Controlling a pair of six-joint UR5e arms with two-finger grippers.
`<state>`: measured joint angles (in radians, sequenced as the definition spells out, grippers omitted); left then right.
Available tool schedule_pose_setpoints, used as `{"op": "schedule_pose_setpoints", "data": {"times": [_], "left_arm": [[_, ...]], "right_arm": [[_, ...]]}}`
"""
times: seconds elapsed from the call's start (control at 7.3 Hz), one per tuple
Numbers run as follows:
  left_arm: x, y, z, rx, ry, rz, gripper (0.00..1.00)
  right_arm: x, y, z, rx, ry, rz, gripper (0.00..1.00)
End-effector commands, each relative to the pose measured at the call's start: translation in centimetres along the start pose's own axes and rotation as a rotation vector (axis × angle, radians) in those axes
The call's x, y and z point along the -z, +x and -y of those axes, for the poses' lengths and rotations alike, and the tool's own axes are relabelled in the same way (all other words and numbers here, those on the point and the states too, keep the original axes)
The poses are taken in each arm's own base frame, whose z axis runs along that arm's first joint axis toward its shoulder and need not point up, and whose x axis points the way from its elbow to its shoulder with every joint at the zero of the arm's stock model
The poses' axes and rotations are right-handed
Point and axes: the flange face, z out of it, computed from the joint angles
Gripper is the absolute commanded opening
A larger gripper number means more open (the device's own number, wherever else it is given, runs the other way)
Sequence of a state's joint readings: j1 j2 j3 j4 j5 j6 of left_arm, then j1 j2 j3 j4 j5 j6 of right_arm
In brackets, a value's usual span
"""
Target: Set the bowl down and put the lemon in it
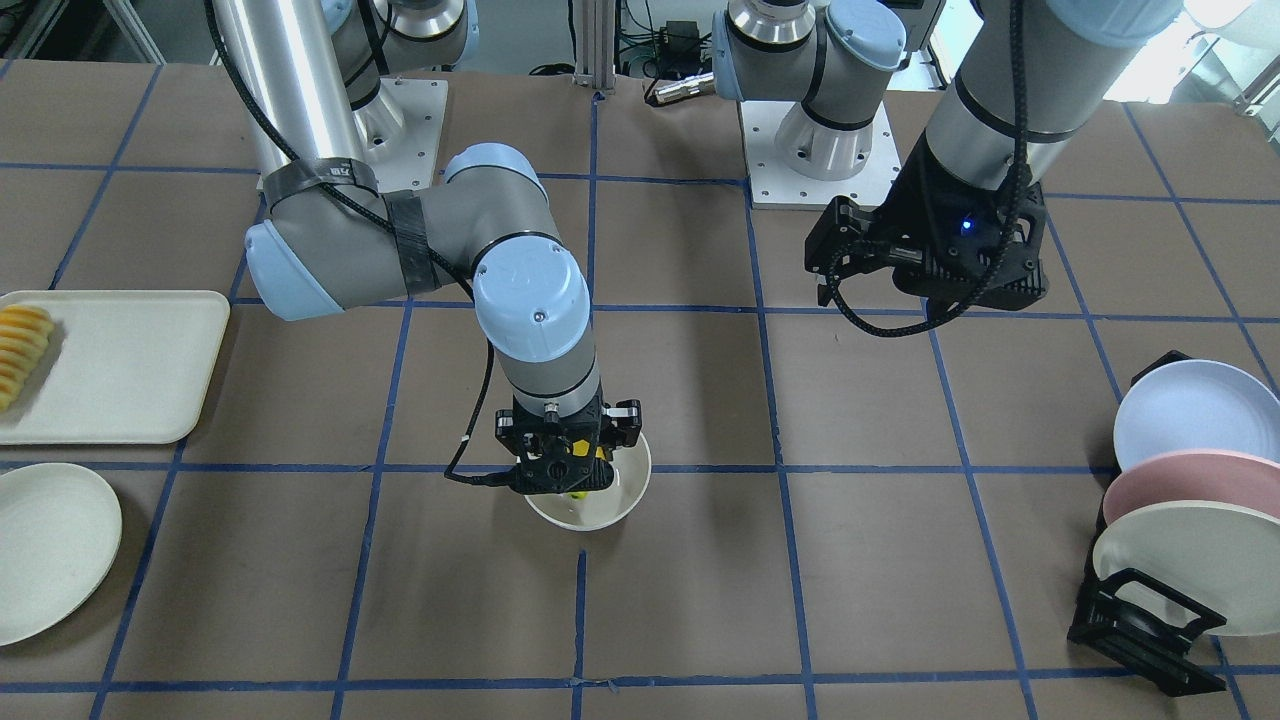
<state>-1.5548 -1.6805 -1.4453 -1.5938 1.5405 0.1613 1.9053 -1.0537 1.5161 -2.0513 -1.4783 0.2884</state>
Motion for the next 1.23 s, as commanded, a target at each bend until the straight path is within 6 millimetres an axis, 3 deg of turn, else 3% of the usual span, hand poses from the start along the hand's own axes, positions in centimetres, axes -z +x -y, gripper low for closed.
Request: {"op": "schedule_pose_setpoints", "data": {"times": [0.0, 0.14, 0.27, 0.41, 0.55, 0.68, 0.82, 1.1], "left_arm": [[-0.2, 0.1, 0.1, -0.002, -0.002, -0.001, 1.00], [-0.3, 0.1, 0.2, 0.009, -0.005, 0.000, 1.00], [-0.1, 0.1, 0.1, 0.012, -0.001, 0.000, 1.00], [0.1, 0.1, -0.1, 0.012, 0.002, 0.002, 1.00], [-0.1, 0.2, 0.0, 0.010, -0.001, 0.001, 1.00], [-0.1, 0.2, 0.1, 0.012, -0.001, 0.001, 1.00], [0.0, 0.1, 0.0, 0.013, 0.002, 0.005, 1.00], [-0.2, 0.1, 0.2, 0.012, -0.001, 0.003, 1.00]], "right_arm": [[-2.4, -0.1, 0.5, 0.007, -0.011, 0.001, 0.00], [-3.3, 0.0, 0.6, 0.005, -0.023, -0.002, 0.00], [-4.6, 0.1, 0.8, 0.004, -0.039, -0.007, 0.07], [-4.9, 0.1, 0.8, 0.002, -0.043, -0.008, 0.22], [-5.2, 0.1, 0.8, -0.002, -0.048, -0.010, 0.68], [-5.5, 0.2, 0.7, -0.008, -0.055, -0.012, 0.89], [-5.5, 0.3, 0.8, -0.010, -0.055, -0.012, 1.00], [-1.7, 0.4, 0.8, -0.009, -0.009, -0.006, 1.00]]}}
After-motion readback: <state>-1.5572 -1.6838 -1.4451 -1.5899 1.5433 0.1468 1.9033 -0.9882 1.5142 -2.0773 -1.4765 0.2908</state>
